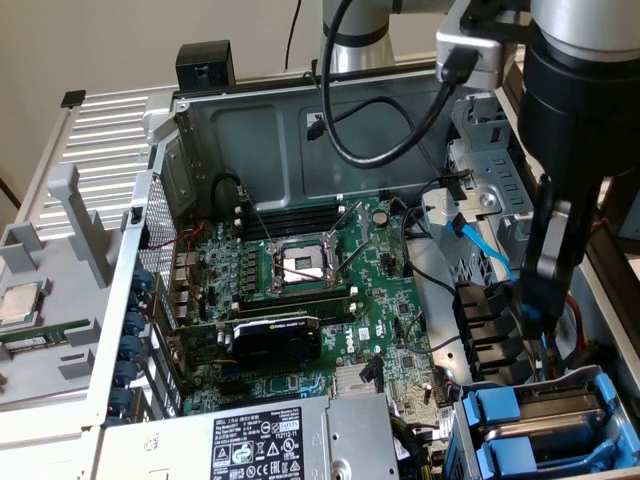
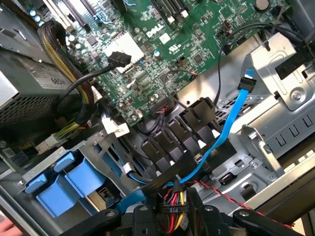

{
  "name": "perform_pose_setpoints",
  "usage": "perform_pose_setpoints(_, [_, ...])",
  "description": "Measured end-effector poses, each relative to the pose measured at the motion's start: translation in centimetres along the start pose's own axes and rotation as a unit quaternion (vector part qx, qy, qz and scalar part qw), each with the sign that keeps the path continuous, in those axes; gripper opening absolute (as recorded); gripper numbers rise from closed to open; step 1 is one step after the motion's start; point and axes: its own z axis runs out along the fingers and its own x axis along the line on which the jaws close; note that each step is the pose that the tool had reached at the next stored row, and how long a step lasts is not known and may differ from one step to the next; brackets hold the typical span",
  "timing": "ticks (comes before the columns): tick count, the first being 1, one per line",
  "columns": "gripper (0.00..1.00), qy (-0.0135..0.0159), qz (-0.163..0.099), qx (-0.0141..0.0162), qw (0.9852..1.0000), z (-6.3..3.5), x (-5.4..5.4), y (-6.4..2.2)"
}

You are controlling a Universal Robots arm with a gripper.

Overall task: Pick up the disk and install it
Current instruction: 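Insert the first disk wire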

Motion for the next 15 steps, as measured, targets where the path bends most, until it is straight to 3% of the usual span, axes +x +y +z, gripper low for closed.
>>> perform_pose_setpoints(6, [0.35,-0.0055,0.000,0.0079,1.0000,-0.13,-0.14,0.62])
perform_pose_setpoints(15, [0.35,-0.0061,0.000,0.0209,0.9998,-0.61,0.00,0.82])
